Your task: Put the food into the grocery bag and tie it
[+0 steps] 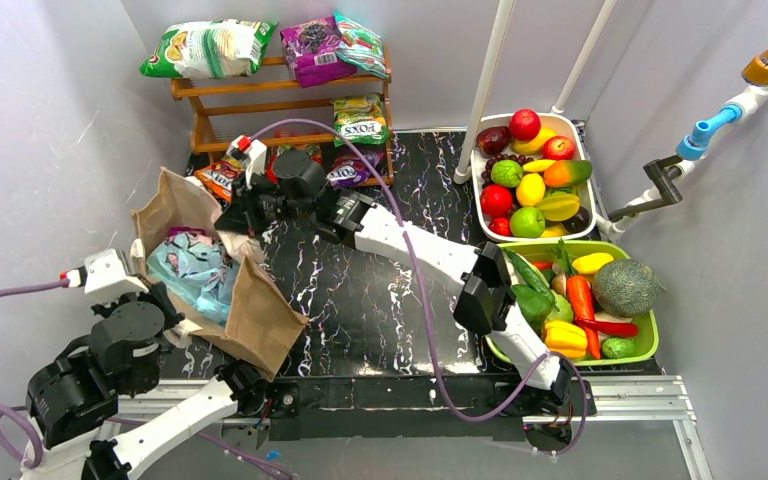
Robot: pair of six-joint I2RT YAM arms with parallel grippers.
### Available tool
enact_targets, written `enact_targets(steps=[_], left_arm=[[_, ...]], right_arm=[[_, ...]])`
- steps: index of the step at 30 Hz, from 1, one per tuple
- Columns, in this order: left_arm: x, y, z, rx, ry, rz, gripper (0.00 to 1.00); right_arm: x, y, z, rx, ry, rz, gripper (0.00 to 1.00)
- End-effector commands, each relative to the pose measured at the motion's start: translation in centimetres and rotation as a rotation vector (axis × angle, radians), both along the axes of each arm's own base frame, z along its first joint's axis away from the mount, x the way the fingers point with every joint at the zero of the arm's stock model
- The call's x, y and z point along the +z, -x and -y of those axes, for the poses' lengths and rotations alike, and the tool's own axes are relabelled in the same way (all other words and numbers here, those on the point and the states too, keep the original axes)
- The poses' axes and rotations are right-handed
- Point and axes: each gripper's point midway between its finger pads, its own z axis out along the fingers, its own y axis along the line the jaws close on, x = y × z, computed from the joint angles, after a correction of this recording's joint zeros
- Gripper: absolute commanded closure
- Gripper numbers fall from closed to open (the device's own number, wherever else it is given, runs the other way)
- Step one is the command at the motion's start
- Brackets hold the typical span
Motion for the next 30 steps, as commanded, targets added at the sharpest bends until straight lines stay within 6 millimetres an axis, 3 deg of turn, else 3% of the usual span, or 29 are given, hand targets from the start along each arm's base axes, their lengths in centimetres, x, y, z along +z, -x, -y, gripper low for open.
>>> enact_targets(steps=[1,5,7,9,11,12,18,25,30], left_arm=[[1.0,0.8,-3.1,0.155,0.025,0.112,1.0],[0.3,1.2,-3.6,0.173,0.05,0.131,0.92],[-0.1,1.4,-3.9,0.184,0.059,0.134,0.68],[-0.2,1.6,-4.1,0.19,0.076,0.138,0.34],[-0.2,1.9,-4.3,0.191,0.096,0.142,0.2],[-0.1,2.0,-4.4,0.192,0.106,0.146,0.17],[0.2,1.8,-4.0,0.176,0.127,0.153,0.12],[0.5,1.0,-2.5,0.11,0.108,0.133,0.09],[1.5,-0.3,0.0,0.002,0.097,0.119,0.09]], right_arm=[[8.9,0.6,-1.6,0.004,-0.328,0.193,0.99],[7.2,0.5,-2.6,-0.005,-0.322,0.22,0.99],[5.9,0.2,-2.6,-0.016,-0.29,0.219,0.98],[5.0,0.3,-2.2,-0.013,-0.26,0.232,0.7],[4.2,0.6,-1.6,-0.011,-0.236,0.244,0.46],[3.8,0.6,-1.3,-0.013,-0.223,0.247,0.39],[2.6,0.6,1.2,-0.044,-0.127,0.29,0.29],[6.4,-0.2,6.3,-0.18,-0.043,0.348,0.26],[6.2,0.9,10.7,-0.218,0.052,0.301,0.25]])
